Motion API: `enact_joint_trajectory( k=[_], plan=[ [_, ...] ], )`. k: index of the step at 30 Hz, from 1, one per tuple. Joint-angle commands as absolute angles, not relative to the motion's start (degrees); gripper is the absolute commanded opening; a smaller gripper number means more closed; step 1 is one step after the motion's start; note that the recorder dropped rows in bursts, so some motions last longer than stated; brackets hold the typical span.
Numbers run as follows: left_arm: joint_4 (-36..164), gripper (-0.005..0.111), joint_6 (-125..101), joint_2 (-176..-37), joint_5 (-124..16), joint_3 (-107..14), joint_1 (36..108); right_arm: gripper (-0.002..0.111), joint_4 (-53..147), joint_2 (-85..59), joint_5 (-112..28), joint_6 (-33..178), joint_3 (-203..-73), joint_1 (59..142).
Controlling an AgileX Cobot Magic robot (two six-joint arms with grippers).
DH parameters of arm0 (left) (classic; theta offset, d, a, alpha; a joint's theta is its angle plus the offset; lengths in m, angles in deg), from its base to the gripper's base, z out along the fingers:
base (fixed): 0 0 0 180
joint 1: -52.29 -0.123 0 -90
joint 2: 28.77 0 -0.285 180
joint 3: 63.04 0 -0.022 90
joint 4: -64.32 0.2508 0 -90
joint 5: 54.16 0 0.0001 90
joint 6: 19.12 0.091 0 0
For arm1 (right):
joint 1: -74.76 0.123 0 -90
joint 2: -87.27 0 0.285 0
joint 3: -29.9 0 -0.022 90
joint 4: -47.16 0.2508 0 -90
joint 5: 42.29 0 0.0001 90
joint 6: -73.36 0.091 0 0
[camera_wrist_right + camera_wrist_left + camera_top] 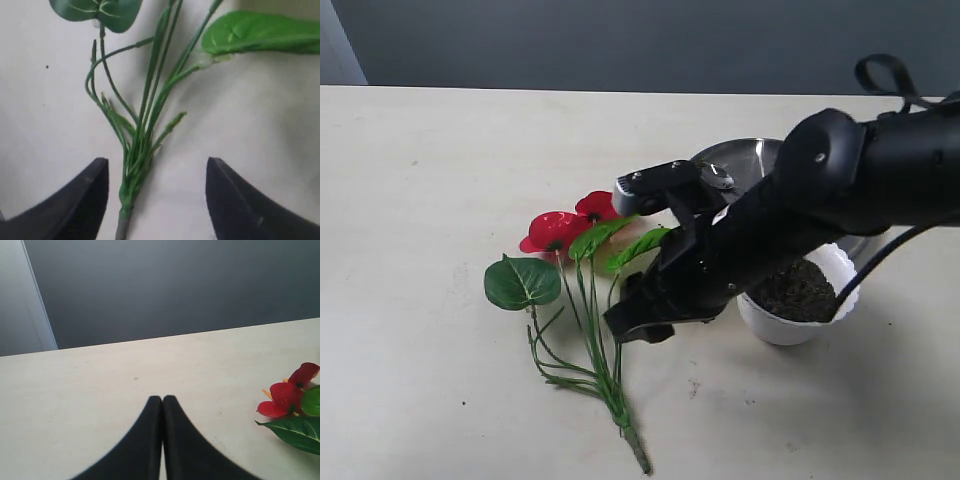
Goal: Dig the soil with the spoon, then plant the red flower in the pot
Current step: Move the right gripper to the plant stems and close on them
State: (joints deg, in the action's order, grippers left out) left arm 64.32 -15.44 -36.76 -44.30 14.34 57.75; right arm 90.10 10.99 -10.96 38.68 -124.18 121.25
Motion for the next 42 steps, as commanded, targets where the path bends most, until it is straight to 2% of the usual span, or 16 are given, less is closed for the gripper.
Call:
enact_joint_trajectory(
  k=[1,7,23,31,42],
  plan=[
    [64.3,0.000,-15.4,-36.6,-44.8,14.2,58.1,0.067,91.2,13.6,-20.6,36.6,-123.8,124.0],
    [64.3,0.000,-15.4,-36.6,-44.8,14.2,58.1,0.069,91.4,17.7,-25.7,36.6,-123.9,124.3],
    [64.3,0.000,-15.4,-36.6,-44.8,14.2,58.1,0.069,98.3,20.5,-23.6,35.5,-124.7,125.1],
    [64.3,0.000,-15.4,-36.6,-44.8,14.2,58.1,0.069,98.5,20.9,-28.8,34.2,-126.6,128.0],
    [64.3,0.000,-15.4,-36.6,-44.8,14.2,58.1,0.067,98.5,26.2,-27.6,34.2,-130.7,128.2]
  ],
)
